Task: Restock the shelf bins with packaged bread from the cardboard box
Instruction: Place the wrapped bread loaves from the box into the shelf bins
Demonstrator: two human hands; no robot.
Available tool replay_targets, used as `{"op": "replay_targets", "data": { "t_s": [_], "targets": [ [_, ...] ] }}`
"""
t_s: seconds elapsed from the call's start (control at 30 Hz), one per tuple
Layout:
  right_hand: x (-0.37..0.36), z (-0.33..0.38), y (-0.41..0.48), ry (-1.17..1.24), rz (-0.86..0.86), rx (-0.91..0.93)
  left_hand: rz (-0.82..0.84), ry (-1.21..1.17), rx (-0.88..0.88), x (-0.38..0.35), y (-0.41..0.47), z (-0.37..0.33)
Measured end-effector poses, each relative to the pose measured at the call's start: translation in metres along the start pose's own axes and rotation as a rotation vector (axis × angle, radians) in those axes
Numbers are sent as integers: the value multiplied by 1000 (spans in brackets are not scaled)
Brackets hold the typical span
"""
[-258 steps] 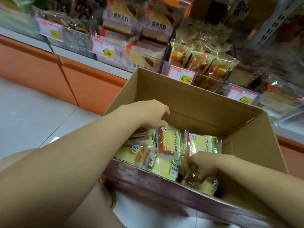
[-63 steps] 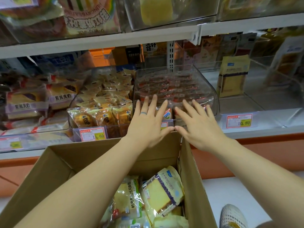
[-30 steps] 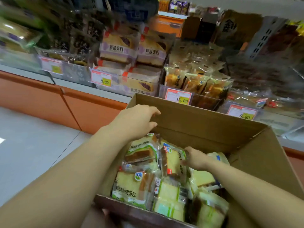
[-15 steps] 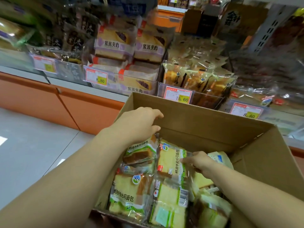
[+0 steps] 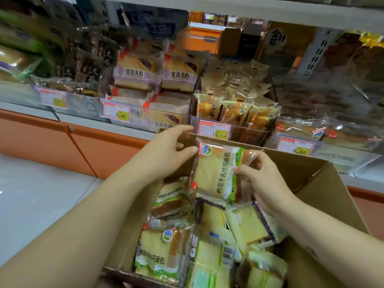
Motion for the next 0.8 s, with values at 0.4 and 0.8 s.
{"op": "replay_targets", "data": {
  "t_s": [0.4,0.8],
  "targets": [
    [-62,66,-13,495,-52,270,-238,-1258,377,18,-3,9],
    [-78,11,8,56,201,199,-295,-1250,274,30,-2,18]
  ]
}}
Point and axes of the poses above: each hand's wrist, its own y-axis towards the middle knuckle, its own x-axis out of the back of the hand, z = x × y, the point moved 1 cm from there along y, towards the middle knuckle, and after that the axes turned 1 degree about -y, right-handed, at the moved point
